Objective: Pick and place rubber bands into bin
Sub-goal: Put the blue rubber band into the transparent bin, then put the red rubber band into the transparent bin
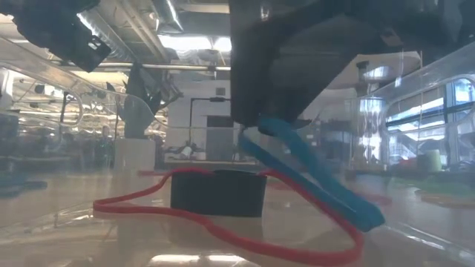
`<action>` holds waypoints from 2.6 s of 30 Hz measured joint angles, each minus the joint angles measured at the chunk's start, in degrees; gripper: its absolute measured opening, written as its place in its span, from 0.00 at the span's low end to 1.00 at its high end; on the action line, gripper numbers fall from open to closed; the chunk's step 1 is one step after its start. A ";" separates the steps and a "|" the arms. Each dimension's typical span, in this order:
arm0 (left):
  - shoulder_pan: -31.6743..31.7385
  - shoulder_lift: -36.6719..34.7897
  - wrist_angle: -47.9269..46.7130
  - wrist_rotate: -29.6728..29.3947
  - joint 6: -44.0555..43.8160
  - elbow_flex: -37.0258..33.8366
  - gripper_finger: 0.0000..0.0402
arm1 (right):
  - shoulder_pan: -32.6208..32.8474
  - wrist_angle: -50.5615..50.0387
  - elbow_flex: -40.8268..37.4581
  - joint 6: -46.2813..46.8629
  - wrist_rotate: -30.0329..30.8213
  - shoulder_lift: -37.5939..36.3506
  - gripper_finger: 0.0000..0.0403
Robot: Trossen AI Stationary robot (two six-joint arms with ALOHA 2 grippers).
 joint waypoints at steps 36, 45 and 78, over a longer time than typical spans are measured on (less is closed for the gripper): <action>0.00 0.15 4.22 -0.66 -0.08 0.00 0.01 | -0.46 5.27 -36.26 -6.10 16.22 -27.09 0.00; 0.02 1.35 5.93 -4.89 -0.09 0.02 0.01 | -1.12 29.85 -69.98 -6.47 16.95 -48.70 0.00; 0.22 17.10 16.34 -20.66 -8.81 0.04 0.01 | -5.07 47.82 -98.88 -30.25 14.64 -67.58 0.09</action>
